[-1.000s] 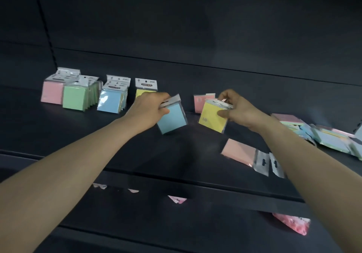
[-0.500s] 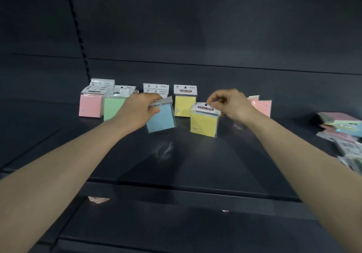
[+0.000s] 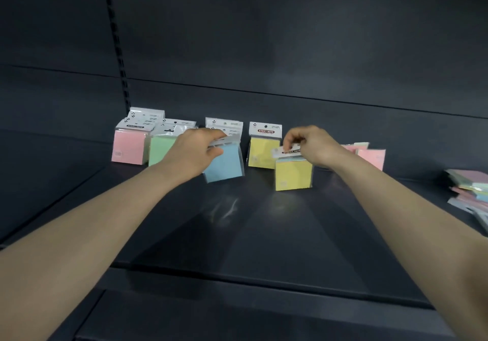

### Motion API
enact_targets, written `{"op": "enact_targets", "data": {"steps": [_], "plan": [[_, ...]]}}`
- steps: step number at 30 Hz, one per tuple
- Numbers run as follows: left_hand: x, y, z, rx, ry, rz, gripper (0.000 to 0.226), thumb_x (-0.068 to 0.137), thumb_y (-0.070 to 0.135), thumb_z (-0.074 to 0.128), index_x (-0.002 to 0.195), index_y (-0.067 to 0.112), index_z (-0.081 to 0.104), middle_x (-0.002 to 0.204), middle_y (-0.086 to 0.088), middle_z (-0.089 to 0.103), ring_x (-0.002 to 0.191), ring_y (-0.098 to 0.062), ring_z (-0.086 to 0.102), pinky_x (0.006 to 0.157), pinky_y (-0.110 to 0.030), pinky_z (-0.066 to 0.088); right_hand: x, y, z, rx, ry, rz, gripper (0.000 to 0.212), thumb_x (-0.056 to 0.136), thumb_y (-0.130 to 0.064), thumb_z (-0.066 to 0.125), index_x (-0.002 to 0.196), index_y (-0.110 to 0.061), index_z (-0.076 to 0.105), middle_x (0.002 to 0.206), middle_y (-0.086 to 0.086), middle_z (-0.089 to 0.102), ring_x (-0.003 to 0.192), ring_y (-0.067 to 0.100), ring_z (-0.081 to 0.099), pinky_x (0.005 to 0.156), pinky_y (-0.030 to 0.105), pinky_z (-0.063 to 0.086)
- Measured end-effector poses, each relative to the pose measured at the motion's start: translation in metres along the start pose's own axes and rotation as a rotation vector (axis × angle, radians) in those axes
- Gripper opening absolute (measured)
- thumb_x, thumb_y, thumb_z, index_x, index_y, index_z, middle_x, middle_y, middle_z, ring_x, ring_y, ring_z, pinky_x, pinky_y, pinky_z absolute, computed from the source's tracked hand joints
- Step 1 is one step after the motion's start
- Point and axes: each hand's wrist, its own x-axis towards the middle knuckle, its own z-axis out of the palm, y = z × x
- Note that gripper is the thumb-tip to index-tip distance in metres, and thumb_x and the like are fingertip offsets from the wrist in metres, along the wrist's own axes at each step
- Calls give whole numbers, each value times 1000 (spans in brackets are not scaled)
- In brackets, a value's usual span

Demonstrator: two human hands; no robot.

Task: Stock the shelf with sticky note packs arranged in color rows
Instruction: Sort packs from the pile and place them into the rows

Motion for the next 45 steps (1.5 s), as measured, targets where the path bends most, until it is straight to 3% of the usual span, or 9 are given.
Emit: {"op": "enact_targets", "data": {"steps": [5,10,13,20,25,29,35,40,45], "plan": [[6,-2,2,20,14,5,27,89,16,62,116,16,65,97,-3,66,91,-21,56,74,-25,33,28,6,10,95,-62,59,44,87,0,35,70,-23,68,108,0,65,99,16,57,70,22,42],[8,-7,6,50,-6,-3,14,89,15,62,103,14,65,86,-2,63,83,-21,56,70,-30,38,28,12,4,55,-315,-15,22,85,-42,68,96,-24,71,103,-11,58,104,9,55,88,28,42],[9,-10,9,65,-31,-37,12,90,17,60,100,12,63,88,-6,64,85,-23,56,73,-35,45,31,17,5,54,-377,-78,31,72,-31,84,98,-31,67,108,-11,61,105,8,56,91,25,42],[9,-10,10,53,-46,-53,23,90,18,62,112,12,65,98,-9,67,93,-26,59,82,-37,47,51,12,23,257,-187,-182,32,75,-7,79,89,-32,65,101,-8,63,95,9,58,86,25,46],[9,-11,10,48,-45,-68,28,90,18,63,117,12,64,105,-9,67,100,-26,60,87,-37,47,63,10,40,170,8,-190,26,81,-2,71,89,-26,66,105,-4,53,100,12,51,81,18,33],[9,-14,10,44,-39,-59,29,90,19,63,119,14,64,103,-5,68,98,-23,60,81,-30,45,67,11,55,73,135,-311,19,82,2,66,84,-16,72,99,-1,55,95,17,56,85,25,45],[9,-17,8,36,-38,-44,21,87,21,67,107,15,69,100,-1,71,96,-20,63,81,-31,47,63,17,70,-301,202,-405,17,82,-8,70,89,-22,77,119,6,58,113,31,46,90,39,31],[9,-17,8,36,-22,-42,22,85,22,69,106,15,70,105,1,72,101,-18,64,87,-29,48,57,14,63,-308,337,-512,30,74,-9,73,100,-23,73,119,4,57,118,30,46,93,38,29],[12,-20,6,-6,-3,-51,12,87,27,67,96,22,72,91,5,72,87,-11,63,67,-10,38,41,-12,52,-98,230,-539,27,83,-28,71,110,-29,67,100,-14,64,111,18,48,92,33,31]]}}
